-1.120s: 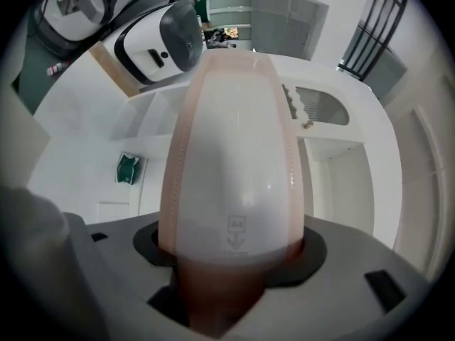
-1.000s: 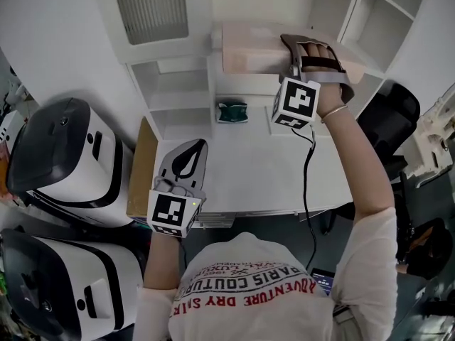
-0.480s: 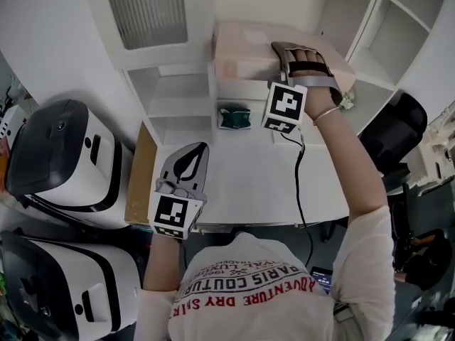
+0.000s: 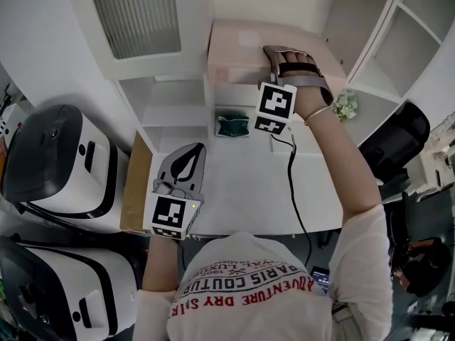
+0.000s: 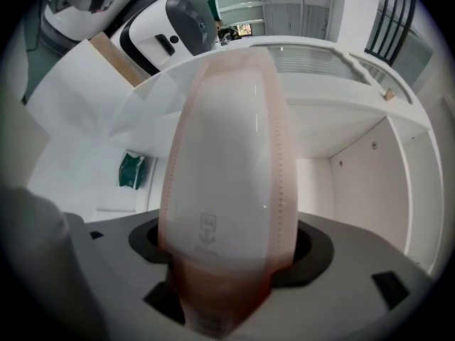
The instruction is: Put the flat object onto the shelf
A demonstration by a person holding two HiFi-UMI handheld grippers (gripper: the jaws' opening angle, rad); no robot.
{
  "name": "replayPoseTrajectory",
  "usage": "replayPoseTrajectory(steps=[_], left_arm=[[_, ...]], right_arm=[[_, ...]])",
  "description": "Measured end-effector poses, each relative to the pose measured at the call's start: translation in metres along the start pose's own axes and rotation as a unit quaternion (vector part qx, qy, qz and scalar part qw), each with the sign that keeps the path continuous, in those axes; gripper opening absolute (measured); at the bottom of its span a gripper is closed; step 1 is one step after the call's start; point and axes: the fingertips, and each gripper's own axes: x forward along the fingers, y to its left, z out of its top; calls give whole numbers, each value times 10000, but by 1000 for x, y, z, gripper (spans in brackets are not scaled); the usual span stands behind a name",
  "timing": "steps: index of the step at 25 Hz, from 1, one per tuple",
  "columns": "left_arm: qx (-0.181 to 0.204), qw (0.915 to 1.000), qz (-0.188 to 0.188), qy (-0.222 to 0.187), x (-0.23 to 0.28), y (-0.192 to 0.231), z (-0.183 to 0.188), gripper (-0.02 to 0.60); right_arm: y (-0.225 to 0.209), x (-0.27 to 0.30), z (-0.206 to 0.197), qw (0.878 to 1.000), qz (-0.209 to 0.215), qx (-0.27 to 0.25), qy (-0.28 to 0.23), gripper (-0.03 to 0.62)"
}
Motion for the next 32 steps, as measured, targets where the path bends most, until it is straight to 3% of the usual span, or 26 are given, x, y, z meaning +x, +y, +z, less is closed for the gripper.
replayPoseTrajectory(steps=[12,23,32], left_arm=[[-44,9999,90,115,27,11,-12,14],[-133,9993,255,236,36,22,-25,14],[-155,9992,296,229,41,25,-28,14]], right_arm=[[2,30,1,9971,648,388,-80,383],[5,60,1,9903,1280,540,-93,460],[5,63,0,9907,1244,544,45,480]])
